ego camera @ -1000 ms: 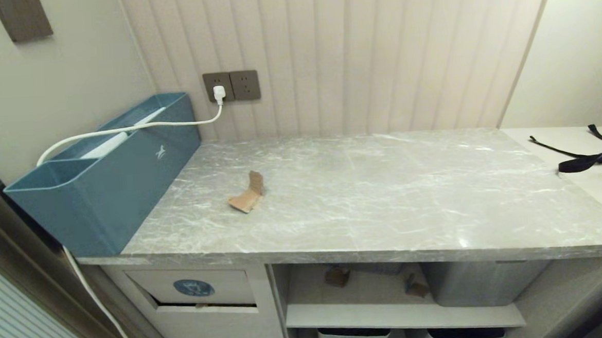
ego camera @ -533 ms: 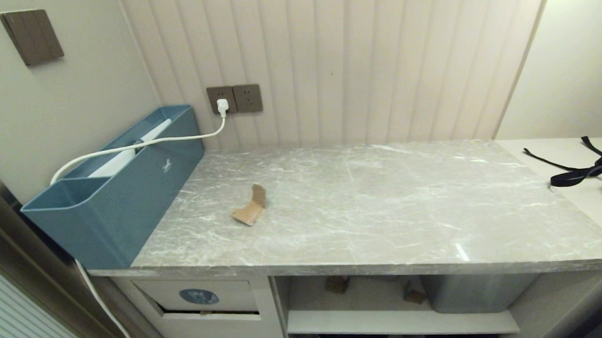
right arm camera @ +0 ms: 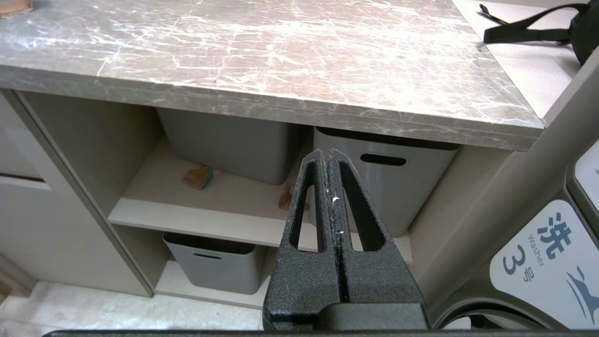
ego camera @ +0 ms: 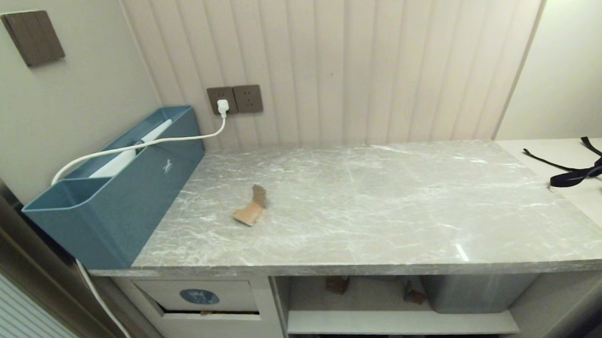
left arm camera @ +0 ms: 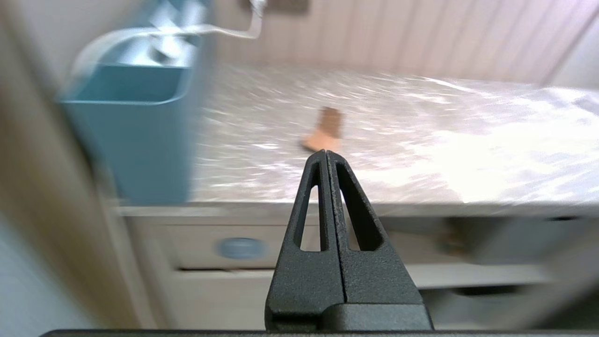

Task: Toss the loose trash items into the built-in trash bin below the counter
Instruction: Pick up the garbage

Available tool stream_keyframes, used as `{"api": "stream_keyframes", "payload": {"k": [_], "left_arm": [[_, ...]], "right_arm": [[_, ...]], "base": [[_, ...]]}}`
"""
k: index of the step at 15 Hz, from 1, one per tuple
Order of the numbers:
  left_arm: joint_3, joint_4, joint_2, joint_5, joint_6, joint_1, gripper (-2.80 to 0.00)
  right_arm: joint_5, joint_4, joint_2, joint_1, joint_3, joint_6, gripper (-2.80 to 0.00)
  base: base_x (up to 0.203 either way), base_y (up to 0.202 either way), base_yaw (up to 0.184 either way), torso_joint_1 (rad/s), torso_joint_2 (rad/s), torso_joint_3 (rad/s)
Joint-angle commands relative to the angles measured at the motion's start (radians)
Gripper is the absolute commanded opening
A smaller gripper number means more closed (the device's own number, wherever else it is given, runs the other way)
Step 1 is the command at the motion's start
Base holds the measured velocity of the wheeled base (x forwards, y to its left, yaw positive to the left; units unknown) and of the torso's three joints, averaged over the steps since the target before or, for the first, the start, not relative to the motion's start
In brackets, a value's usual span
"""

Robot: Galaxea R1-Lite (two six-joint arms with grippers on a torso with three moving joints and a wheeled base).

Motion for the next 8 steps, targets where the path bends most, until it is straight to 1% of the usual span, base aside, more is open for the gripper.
{"api": "stream_keyframes", "payload": {"k": [1,2,3,6,8], "left_arm": [[-0.190,0.000,0.431,-0.030,-0.082,-0.014,-2.80],[-0.270,0.001,0.552,-0.044,-0.114,-0.018,-2.80],[-0.340,0.003,0.660,-0.055,-0.140,-0.024,0.00],[-0.500,0.000,0.946,-0.075,-0.185,-0.067,0.00],[-0.579,0.000,1.108,-0.071,-0.184,-0.095,0.00]], "right_arm": [[0.003,0.000,0.001,0.000,0.000,-0.002,-2.80],[-0.002,0.001,0.001,0.000,0.000,0.009,-2.80],[-0.006,0.001,0.001,0.000,0.000,0.014,-2.80],[-0.005,0.001,0.001,0.000,0.000,0.017,-2.80],[-0.005,0.000,0.001,0.000,0.000,0.020,-2.80]], "base": [[0.000,0.000,0.000,0.000,0.00,0.000],[0.000,0.000,0.000,0.000,0.00,0.000],[0.000,0.000,0.000,0.000,0.00,0.000],[0.000,0.000,0.000,0.000,0.00,0.000],[0.000,0.000,0.000,0.000,0.00,0.000]]}}
